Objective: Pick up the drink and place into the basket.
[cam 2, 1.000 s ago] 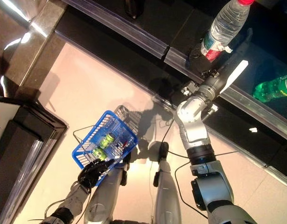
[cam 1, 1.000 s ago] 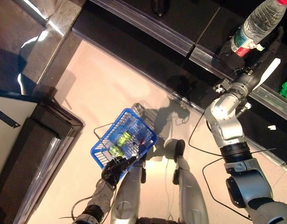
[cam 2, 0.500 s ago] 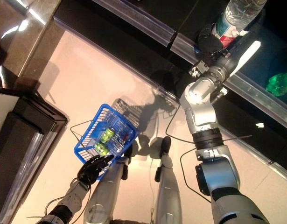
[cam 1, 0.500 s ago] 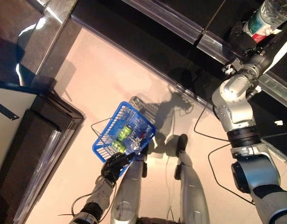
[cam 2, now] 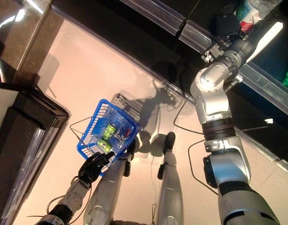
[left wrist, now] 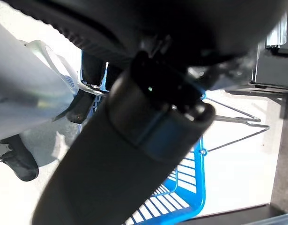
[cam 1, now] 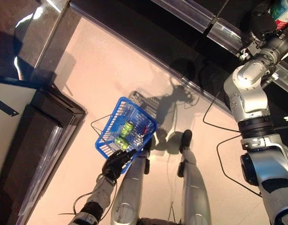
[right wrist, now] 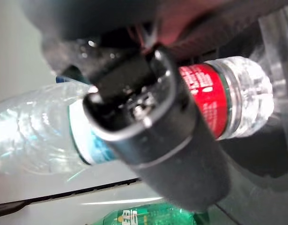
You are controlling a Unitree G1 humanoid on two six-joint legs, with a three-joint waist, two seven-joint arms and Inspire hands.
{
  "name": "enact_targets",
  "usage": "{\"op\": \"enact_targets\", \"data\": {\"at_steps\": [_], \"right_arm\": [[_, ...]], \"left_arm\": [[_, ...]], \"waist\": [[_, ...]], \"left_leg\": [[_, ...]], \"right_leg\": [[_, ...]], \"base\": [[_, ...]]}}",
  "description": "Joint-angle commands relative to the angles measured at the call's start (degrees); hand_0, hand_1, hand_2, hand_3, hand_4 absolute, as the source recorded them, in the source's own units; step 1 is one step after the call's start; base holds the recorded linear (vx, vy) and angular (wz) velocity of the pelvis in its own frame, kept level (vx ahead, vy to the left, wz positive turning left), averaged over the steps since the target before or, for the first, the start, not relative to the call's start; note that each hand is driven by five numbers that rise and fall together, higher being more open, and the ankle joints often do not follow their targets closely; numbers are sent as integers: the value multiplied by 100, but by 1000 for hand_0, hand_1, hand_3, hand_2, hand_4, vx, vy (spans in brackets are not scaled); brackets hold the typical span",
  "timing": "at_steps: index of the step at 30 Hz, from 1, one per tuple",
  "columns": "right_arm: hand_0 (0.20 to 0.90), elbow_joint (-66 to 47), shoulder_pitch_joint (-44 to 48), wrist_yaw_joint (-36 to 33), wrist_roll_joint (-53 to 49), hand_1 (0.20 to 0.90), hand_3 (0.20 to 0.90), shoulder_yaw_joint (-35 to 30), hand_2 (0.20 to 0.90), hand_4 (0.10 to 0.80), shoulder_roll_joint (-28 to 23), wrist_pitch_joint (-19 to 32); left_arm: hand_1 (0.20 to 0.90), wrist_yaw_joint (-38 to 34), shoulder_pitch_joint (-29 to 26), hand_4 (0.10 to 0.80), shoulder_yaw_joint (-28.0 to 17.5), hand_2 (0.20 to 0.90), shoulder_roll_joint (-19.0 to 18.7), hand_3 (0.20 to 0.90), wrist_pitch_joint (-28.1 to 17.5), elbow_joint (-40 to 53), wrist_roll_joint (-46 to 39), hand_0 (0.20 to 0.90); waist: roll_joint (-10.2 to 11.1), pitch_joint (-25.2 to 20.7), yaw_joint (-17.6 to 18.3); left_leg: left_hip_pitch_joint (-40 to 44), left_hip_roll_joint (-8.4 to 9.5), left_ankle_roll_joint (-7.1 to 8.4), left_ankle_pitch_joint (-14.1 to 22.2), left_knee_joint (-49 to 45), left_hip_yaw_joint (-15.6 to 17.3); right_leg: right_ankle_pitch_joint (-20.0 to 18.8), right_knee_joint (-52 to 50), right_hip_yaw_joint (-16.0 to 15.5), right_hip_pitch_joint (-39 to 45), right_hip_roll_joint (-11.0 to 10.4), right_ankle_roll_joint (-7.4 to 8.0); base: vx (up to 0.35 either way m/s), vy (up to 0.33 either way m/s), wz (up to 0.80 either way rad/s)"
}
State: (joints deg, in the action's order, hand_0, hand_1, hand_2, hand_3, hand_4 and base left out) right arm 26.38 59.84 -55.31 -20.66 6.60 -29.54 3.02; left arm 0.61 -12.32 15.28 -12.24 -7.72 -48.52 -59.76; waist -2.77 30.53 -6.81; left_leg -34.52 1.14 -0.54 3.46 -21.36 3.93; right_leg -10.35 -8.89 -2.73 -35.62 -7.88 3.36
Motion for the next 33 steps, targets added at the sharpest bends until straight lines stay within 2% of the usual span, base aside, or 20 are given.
{"op": "enact_targets", "data": {"at_steps": [1, 5, 11, 15, 22, 25, 29, 33], "right_arm": [[300, -611, 512, 5, 176, 300, 200, 115, 300, 100, -716, 486], [300, -711, 426, 110, 282, 300, 200, 18, 300, 100, -698, 501], [300, -969, 239, 429, 438, 300, 200, -46, 300, 100, -680, 636], [300, -1815, -194, 956, 677, 300, 200, -174, 300, 100, -575, 625], [300, -3383, -1108, 2405, 765, 300, 200, -140, 300, 100, -164, 651], [300, -3790, -1601, 3080, 752, 300, 200, -48, 300, 100, 90, 702], [300, -4208, -2119, 3953, 199, 300, 200, 247, 300, 100, 429, 608], [300, -4434, -2444, 4471, -144, 300, 200, 689, 300, 100, 769, 492]], "left_arm": [[300, 270, 701, 100, 295, 300, -117, 200, -33, 315, -73, 300], [300, 246, 687, 100, 192, 300, -140, 200, -116, 323, -73, 300], [300, 372, 726, 100, 42, 300, -199, 200, -485, 469, -169, 300], [300, 483, 739, 100, -91, 300, -263, 200, -745, 843, -309, 300], [300, 645, 822, 100, -304, 300, -402, 200, -1065, 1915, -319, 300], [300, 749, 1005, 100, -290, 300, -462, 200, -1077, 2560, -256, 300], [300, 875, 1274, 100, -174, 300, -521, 200, -1028, 3379, -180, 300], [300, 954, 1344, 100, -45, 300, -626, 200, -897, 4101, -234, 300]], "waist": [[-88, -74, -91], [-84, -74, -74], [-90, -74, -36], [-76, -74, 42], [-22, -74, 162], [-7, -74, 154], [3, -100, 86], [29, -155, 23]], "left_leg": [[-143, 59, 45, -562, 246, -797], [-159, 58, 44, -536, 108, -811], [92, 30, 66, -474, 106, -795], [386, -8, 103, -495, 206, -773], [882, -52, 153, -523, 240, -739], [1113, -67, 180, -538, 188, -771], [1493, -89, 207, -607, 331, -787], [1606, -63, 183, -576, 417, -765]], "right_leg": [[905, -1108, -394, 189, -44, -96], [943, -1253, -387, 179, -35, -129], [1056, -1289, -374, 422, -10, -148], [1078, -1221, -371, 697, -1, -152], [1124, -1207, -384, 1194, -20, -221], [1159, -1196, -404, 1489, -36, -251], [1163, -1023, -462, 1934, -33, -275], [1155, -919, -512, 2097, -40, -289]], "base": [[-43, -23, 1], [-40, -26, 2], [-34, -4, 0], [-38, 1, 0], [-28, 10, -2], [0, 0, 0], [14, 10, 1], [-13, 15, 6]]}}
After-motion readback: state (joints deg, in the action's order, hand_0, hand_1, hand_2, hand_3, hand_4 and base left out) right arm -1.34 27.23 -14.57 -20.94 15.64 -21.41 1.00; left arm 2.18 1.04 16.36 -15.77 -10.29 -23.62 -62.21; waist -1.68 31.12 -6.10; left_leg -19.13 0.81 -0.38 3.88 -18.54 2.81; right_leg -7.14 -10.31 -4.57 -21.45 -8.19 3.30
